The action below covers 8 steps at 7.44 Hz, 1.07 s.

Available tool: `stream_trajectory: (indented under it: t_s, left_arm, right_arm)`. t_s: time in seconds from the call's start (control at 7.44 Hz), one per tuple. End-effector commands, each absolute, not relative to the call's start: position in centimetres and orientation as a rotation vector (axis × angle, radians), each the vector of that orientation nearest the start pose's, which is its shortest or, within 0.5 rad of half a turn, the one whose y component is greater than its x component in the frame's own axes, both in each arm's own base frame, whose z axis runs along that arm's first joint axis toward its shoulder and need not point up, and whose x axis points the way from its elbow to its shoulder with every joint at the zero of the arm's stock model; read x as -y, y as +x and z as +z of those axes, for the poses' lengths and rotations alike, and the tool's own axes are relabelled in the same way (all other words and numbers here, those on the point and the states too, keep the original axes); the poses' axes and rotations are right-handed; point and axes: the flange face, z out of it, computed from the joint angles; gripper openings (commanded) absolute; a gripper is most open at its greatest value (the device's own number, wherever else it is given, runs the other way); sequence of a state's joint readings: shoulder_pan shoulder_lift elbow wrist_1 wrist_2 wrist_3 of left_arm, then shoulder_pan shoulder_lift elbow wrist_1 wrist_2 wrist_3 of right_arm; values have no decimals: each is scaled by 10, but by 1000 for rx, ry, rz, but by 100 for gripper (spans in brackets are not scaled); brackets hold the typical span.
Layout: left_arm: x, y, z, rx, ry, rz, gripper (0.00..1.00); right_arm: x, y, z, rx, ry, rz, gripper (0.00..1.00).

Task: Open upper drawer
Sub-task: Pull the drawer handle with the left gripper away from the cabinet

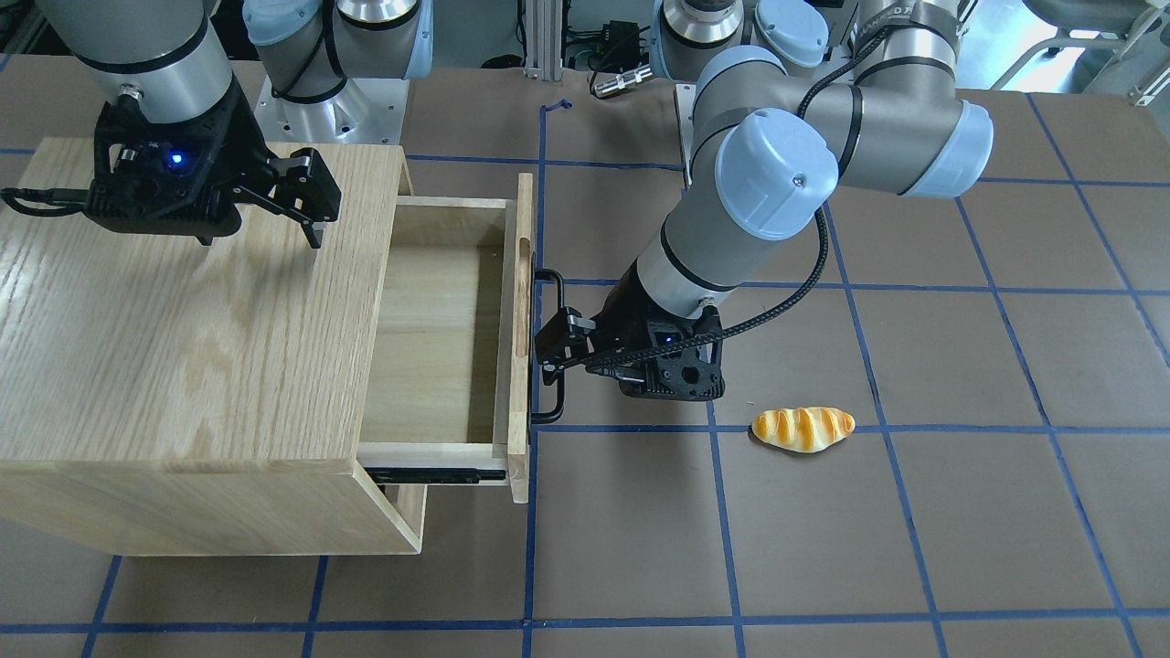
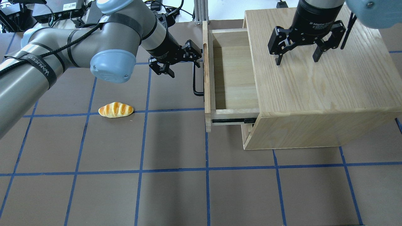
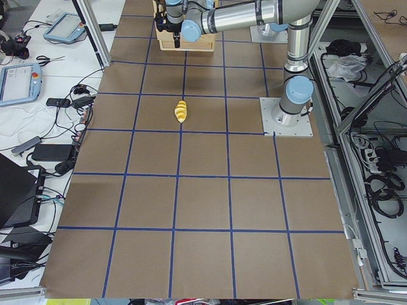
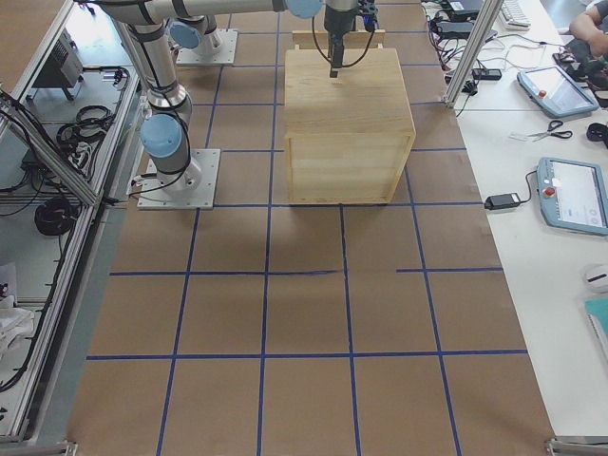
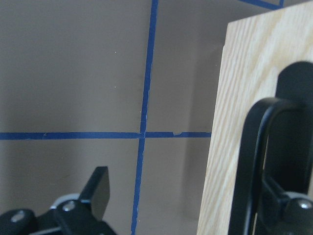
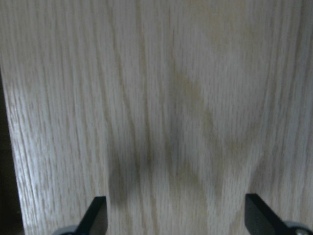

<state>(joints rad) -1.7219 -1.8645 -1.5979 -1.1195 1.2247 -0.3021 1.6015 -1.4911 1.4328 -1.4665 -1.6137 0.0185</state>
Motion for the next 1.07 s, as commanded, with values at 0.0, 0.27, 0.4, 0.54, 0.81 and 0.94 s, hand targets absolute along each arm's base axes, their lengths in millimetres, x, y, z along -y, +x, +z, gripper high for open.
stream_trajectory:
  t_s: [0.0, 0.27, 0.4, 0.54, 0.81, 0.94]
  left_arm:
    - [576, -246, 363, -3462, -218, -84, 100]
    - [573, -241, 360, -3425, -165, -47, 100]
    - [578, -223, 361, -3422, -189, -32, 100]
    - [577, -214, 369, -3424, -215, -35, 100]
    - [569, -208, 386, -3423, -223, -39, 100]
    - [566, -201, 388, -3418, -164, -15, 100]
  right_arm:
    - [516, 145, 504, -3185, -19, 74, 100]
    - [516, 145, 505, -3185, -21, 72, 100]
    - [516, 145, 505, -3185, -19, 72, 100]
    - [516, 144, 505, -3185, -19, 72, 100]
    - [516, 145, 505, -3185, -21, 72, 100]
    - [516, 144, 505, -3185, -19, 72, 100]
